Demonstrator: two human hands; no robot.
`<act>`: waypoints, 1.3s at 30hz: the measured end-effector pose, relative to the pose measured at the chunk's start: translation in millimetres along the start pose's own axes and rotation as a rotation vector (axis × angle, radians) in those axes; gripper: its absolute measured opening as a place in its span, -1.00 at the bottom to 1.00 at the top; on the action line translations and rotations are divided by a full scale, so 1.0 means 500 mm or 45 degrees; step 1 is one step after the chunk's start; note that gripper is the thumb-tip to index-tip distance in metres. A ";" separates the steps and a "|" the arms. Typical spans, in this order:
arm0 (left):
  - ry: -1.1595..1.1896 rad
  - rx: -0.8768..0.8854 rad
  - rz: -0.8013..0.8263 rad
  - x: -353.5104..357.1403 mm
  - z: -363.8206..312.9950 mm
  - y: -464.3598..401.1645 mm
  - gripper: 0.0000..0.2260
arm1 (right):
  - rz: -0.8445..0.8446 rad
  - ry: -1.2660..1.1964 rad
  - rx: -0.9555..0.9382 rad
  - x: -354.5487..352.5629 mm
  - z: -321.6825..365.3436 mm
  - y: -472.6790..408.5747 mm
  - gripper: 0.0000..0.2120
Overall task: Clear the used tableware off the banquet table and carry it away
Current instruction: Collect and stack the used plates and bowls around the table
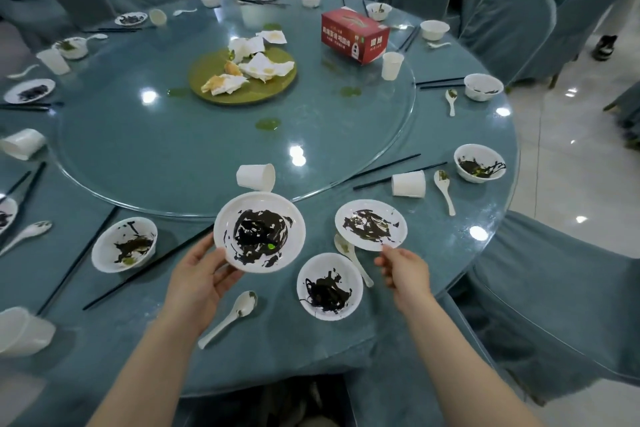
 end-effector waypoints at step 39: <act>0.560 0.525 -0.900 -1.045 -0.007 0.744 -0.60 | 1.918 0.598 -0.250 0.736 -0.456 1.104 -0.61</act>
Point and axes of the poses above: each hand's wrist, its own y-axis away from the middle knuckle, its own x-axis out of the palm, z = x × y, the point moved 3 cm from there along -y, towards the middle knuckle, and after that the axes turned 1 degree about y, right-handed, at the moved point
